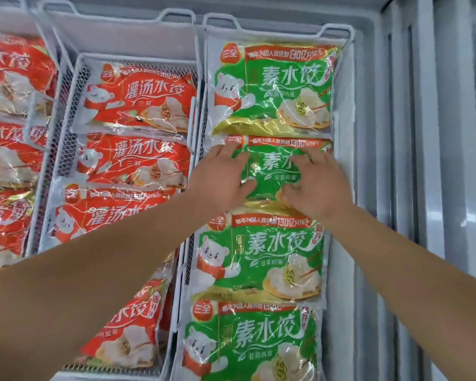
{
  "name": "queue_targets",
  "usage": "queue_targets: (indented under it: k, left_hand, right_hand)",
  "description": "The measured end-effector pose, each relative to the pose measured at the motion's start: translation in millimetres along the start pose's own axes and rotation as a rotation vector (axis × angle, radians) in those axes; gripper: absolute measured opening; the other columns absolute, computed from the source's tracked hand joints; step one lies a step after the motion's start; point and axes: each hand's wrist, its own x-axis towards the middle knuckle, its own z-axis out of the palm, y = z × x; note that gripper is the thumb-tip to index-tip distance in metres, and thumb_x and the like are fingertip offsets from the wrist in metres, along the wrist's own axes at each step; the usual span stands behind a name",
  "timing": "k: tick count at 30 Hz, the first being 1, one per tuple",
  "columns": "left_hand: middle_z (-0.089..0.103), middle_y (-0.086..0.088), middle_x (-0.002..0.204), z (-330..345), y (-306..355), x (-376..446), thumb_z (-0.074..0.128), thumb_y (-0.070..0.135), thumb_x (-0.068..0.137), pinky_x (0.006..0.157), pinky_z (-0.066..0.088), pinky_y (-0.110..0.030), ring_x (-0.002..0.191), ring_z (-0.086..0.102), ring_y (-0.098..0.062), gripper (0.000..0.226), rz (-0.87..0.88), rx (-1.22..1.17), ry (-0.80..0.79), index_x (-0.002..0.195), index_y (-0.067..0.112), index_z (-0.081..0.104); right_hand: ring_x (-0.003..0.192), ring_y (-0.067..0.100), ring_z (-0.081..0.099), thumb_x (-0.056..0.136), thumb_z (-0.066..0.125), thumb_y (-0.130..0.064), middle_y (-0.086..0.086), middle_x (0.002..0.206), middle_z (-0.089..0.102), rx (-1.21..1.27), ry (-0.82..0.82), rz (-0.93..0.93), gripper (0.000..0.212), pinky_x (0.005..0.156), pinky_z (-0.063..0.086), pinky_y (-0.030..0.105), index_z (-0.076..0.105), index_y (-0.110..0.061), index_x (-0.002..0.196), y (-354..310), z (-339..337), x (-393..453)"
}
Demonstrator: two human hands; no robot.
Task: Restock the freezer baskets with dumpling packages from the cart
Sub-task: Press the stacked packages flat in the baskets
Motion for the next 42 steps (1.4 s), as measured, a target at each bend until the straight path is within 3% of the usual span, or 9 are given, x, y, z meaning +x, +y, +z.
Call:
queue_targets:
  k: [2, 4, 9, 17, 22, 27, 31, 38, 42]
  left_hand:
    - [0.042, -0.012, 0.15, -15, -4, 15, 0.055, 0.048, 0.093, 0.11, 0.034, -0.044, 0.136, 0.036, -0.034, 0.061, 0.02, -0.014, 0.19, 0.144, 0.016, 0.046]
    - [0.035, -0.015, 0.155, -27, -12, 41, 0.058, 0.047, 0.091, 0.115, 0.03, -0.048, 0.142, 0.029, -0.037, 0.067, 0.012, -0.024, 0.26, 0.148, 0.015, 0.04]
    - [-0.012, -0.012, 0.165, -39, -31, 96, 0.044, 0.054, 0.097, 0.123, 0.007, -0.052, 0.152, -0.008, -0.035, 0.081, -0.075, 0.069, 0.105, 0.158, 0.026, -0.002]
    - [-0.022, -0.008, 0.164, -31, -23, 100, 0.042, 0.055, 0.098, 0.122, 0.004, -0.052, 0.151, -0.014, -0.034, 0.082, -0.005, 0.069, 0.075, 0.157, 0.029, -0.008]
    - [-0.011, -0.01, 0.166, -48, -22, 85, 0.047, 0.055, 0.095, 0.122, 0.007, -0.052, 0.152, -0.005, -0.035, 0.083, -0.041, 0.037, 0.076, 0.158, 0.027, 0.002]
    - [0.015, -0.018, 0.163, -66, -18, 37, 0.046, 0.056, 0.095, 0.12, 0.018, -0.056, 0.15, 0.012, -0.04, 0.079, -0.008, -0.008, 0.091, 0.157, 0.015, 0.019]
    - [0.029, -0.024, 0.157, -68, -14, -37, 0.037, 0.058, 0.086, 0.119, 0.023, -0.048, 0.145, 0.026, -0.042, 0.084, -0.01, -0.083, 0.098, 0.154, 0.01, 0.029]
    - [0.048, -0.019, 0.145, -67, -7, -181, 0.056, 0.048, 0.093, 0.11, 0.038, -0.045, 0.132, 0.044, -0.036, 0.069, -0.052, -0.093, 0.136, 0.147, 0.01, 0.039]
    - [0.042, -0.019, 0.151, -75, -3, -264, 0.054, 0.046, 0.094, 0.114, 0.03, -0.041, 0.14, 0.038, -0.035, 0.068, -0.109, -0.108, 0.199, 0.148, 0.006, 0.04]
  right_hand:
    - [0.135, 0.032, 0.037, 0.089, 0.06, -0.036, 0.009, 0.147, 0.04, 0.046, 0.099, -0.016, 0.06, 0.112, 0.036, 0.042, 0.044, -0.015, 0.143, 1, -16, 19]
    - [0.135, 0.035, 0.038, 0.088, 0.064, -0.028, 0.012, 0.149, 0.038, 0.099, 0.186, -0.051, 0.061, 0.114, 0.033, 0.041, 0.044, -0.012, 0.143, 3, -29, 46]
    - [0.152, 0.031, -0.002, 0.095, 0.057, -0.034, 0.004, 0.166, -0.004, 0.022, 0.099, -0.039, 0.082, 0.122, 0.008, 0.042, 0.007, -0.023, 0.158, -1, -46, 108]
    - [0.152, 0.03, -0.004, 0.096, 0.054, -0.042, 0.005, 0.166, -0.003, -0.034, 0.102, -0.004, 0.082, 0.124, 0.005, 0.044, 0.003, -0.025, 0.158, 14, -37, 101]
    - [0.152, 0.032, -0.001, 0.094, 0.057, -0.043, 0.005, 0.166, -0.002, -0.036, 0.057, -0.001, 0.085, 0.124, 0.008, 0.044, 0.004, -0.026, 0.158, 3, -58, 85]
    - [0.151, 0.032, 0.009, 0.095, 0.059, -0.039, 0.009, 0.164, 0.012, -0.013, 0.09, -0.014, 0.076, 0.122, 0.019, 0.045, 0.019, -0.018, 0.156, -11, -68, 19]
    - [0.149, 0.032, 0.015, 0.095, 0.059, -0.036, 0.012, 0.162, 0.019, 0.003, 0.057, -0.031, 0.072, 0.121, 0.022, 0.043, 0.025, -0.015, 0.155, -36, -57, -50]
    - [0.147, 0.033, 0.02, 0.094, 0.061, -0.034, 0.016, 0.159, 0.025, -0.004, 0.059, -0.116, 0.07, 0.12, 0.023, 0.041, 0.031, -0.01, 0.152, -91, -43, -160]
    - [0.145, 0.033, 0.023, 0.092, 0.063, -0.035, 0.017, 0.158, 0.026, -0.048, 0.094, -0.194, 0.073, 0.117, 0.029, 0.041, 0.03, -0.011, 0.153, -130, -41, -217]
